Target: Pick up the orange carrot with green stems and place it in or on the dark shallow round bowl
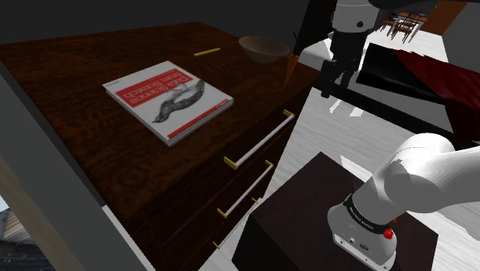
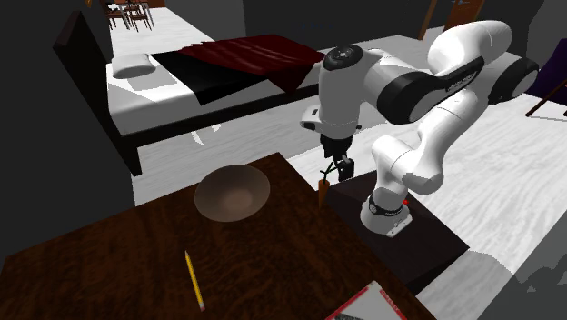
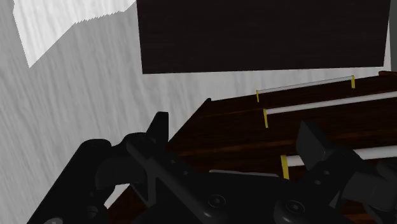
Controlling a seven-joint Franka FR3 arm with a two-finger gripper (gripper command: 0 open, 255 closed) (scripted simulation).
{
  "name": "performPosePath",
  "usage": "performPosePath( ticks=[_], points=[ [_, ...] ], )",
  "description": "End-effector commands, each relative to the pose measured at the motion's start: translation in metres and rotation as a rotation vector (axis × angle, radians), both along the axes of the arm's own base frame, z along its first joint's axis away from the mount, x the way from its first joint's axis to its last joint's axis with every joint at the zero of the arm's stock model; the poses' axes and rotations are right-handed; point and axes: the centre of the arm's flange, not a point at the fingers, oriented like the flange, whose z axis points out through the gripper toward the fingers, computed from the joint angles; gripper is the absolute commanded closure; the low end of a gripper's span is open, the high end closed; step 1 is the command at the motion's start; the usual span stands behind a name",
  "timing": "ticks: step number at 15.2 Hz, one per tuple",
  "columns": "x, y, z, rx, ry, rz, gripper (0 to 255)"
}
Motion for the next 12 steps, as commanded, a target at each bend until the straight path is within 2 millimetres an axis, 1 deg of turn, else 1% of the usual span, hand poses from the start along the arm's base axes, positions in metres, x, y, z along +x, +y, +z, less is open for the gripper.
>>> performPosePath(
  ticks=[1,7,12],
  points=[
    [0.000,0.000,0.000,0.000,0.000,0.000,0],
    [0.018,0.034,0.048,0.073,-0.192,0.092,0],
    [0.024,0.060,0.091,0.133,-0.351,0.168,0]
  ],
)
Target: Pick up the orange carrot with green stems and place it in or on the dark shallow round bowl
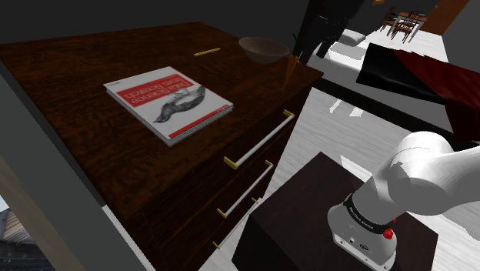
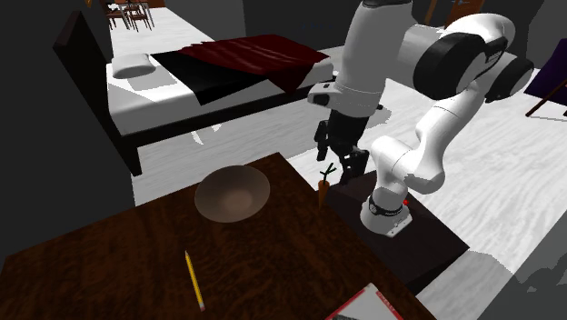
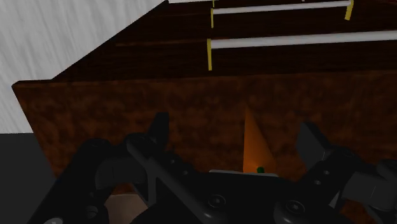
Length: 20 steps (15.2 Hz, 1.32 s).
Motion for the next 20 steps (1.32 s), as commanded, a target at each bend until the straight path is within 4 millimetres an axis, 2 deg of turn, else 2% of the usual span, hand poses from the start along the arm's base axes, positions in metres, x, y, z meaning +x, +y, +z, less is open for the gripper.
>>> performPosePath(
  ticks=[1,3,10,18,19,20],
  points=[
    [0.003,0.010,0.019,0.025,-0.066,0.032,0],
    [0.003,0.016,0.029,0.039,-0.102,0.049,0],
    [0.012,0.018,-0.010,0.039,-0.102,0.049,0],
    [0.012,0.018,-0.010,0.039,-0.102,0.049,0],
    [0.012,0.018,-0.010,0.039,-0.102,0.049,255],
    [0.012,0.018,-0.010,0.039,-0.102,0.049,255]
  ],
)
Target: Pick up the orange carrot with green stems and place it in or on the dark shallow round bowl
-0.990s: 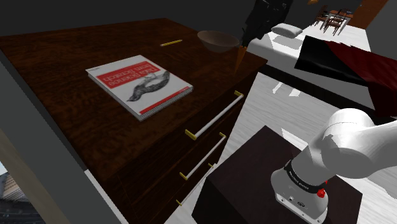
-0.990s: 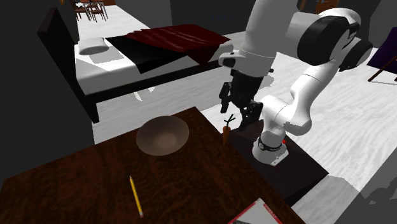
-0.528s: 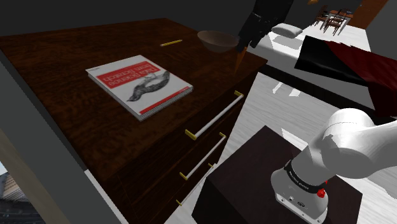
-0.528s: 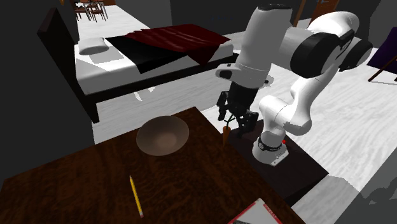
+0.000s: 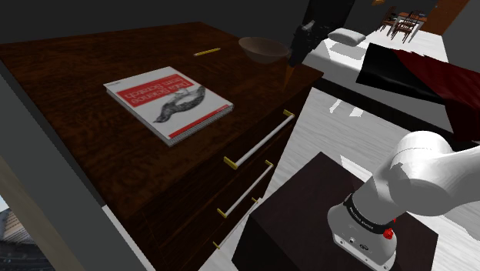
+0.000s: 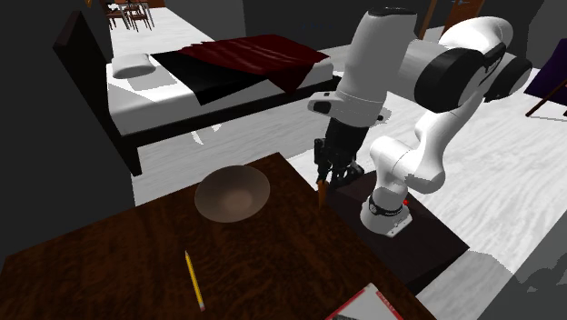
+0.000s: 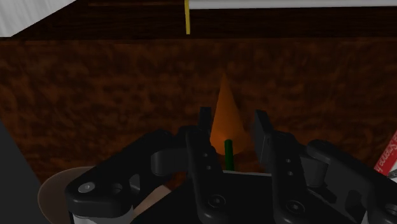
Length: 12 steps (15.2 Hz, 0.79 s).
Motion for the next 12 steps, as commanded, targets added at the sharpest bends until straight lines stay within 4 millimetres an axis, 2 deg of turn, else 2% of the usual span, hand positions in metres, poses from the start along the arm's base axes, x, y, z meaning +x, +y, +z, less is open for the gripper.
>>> performPosePath(
  ticks=[1,8,12],
  points=[
    [0.000,0.000,0.000,0.000,0.000,0.000,255],
    [0.000,0.000,0.000,0.000,0.000,0.000,255],
    [0.000,0.000,0.021,0.000,0.000,0.000,255]
  ],
)
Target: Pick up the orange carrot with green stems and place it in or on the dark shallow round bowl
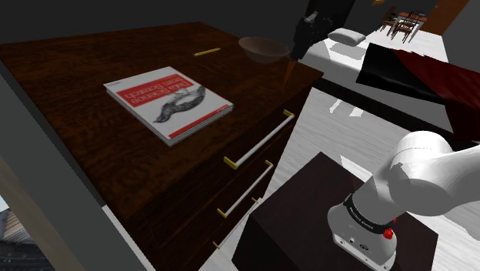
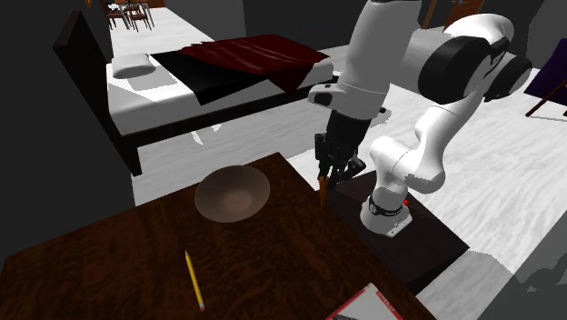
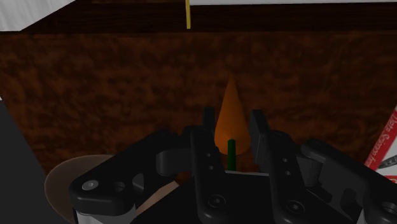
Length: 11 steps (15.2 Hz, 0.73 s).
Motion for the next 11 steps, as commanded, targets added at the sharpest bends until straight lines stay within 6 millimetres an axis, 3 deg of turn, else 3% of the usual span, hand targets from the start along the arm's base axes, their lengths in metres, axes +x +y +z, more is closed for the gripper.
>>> performPosePath(
  ticks=[1,11],
  points=[
    [0.000,0.000,0.010,0.000,0.000,0.000,255],
    [0.000,0.000,0.063,0.000,0.000,0.000,255]
  ],
)
